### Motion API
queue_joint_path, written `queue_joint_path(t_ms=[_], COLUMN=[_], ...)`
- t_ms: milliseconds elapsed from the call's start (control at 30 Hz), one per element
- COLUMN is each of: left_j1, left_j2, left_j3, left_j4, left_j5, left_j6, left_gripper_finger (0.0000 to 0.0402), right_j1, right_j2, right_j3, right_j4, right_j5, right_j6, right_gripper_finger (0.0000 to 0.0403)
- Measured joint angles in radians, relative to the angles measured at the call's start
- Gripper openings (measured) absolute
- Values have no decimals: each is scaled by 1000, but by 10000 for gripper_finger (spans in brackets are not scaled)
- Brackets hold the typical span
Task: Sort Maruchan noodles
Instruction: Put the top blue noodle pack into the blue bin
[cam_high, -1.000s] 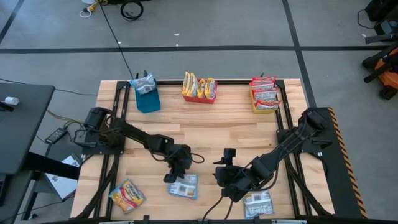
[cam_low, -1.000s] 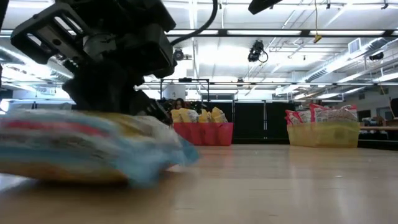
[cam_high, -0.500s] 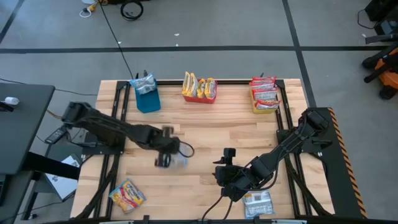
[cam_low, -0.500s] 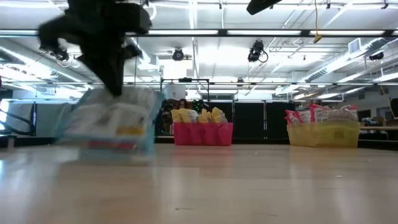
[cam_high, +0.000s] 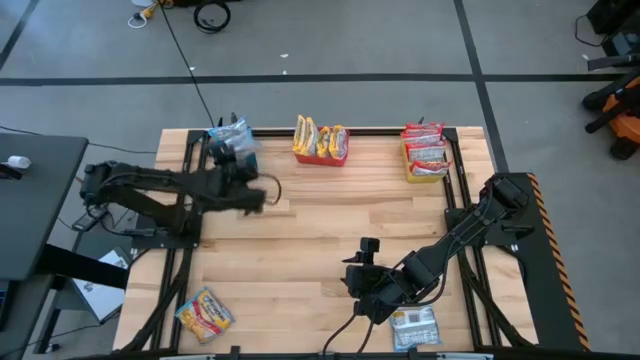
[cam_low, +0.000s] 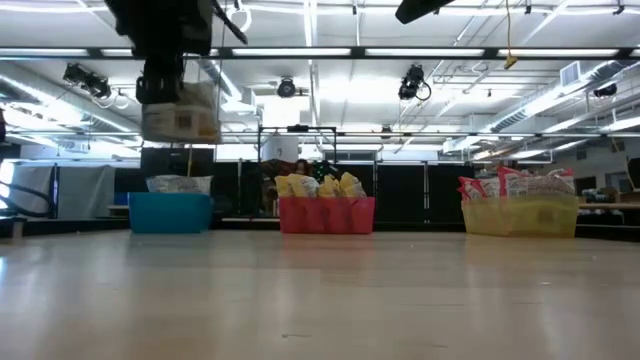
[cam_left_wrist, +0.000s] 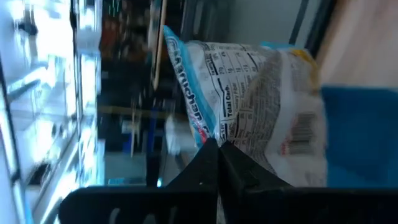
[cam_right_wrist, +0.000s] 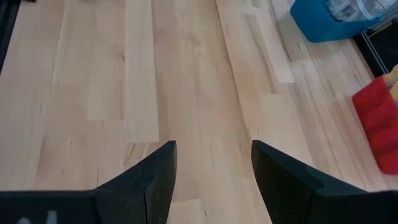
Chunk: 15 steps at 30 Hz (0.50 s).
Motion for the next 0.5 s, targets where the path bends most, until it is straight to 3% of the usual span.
queue_joint_path(t_ms=[300, 500], left_j1=[272, 382], left_j2=[63, 66], left_j3=[0, 0], left_j4=[137, 349], left_j5=[0, 122], left_j6=[103, 251], left_gripper_finger=[1, 1], right_j1=[6, 24], right_j2=[0, 0], right_j3=[0, 0], right_j4=[0, -6], right_j5=[0, 0], right_j6=[33, 35], right_gripper_finger=[212, 212])
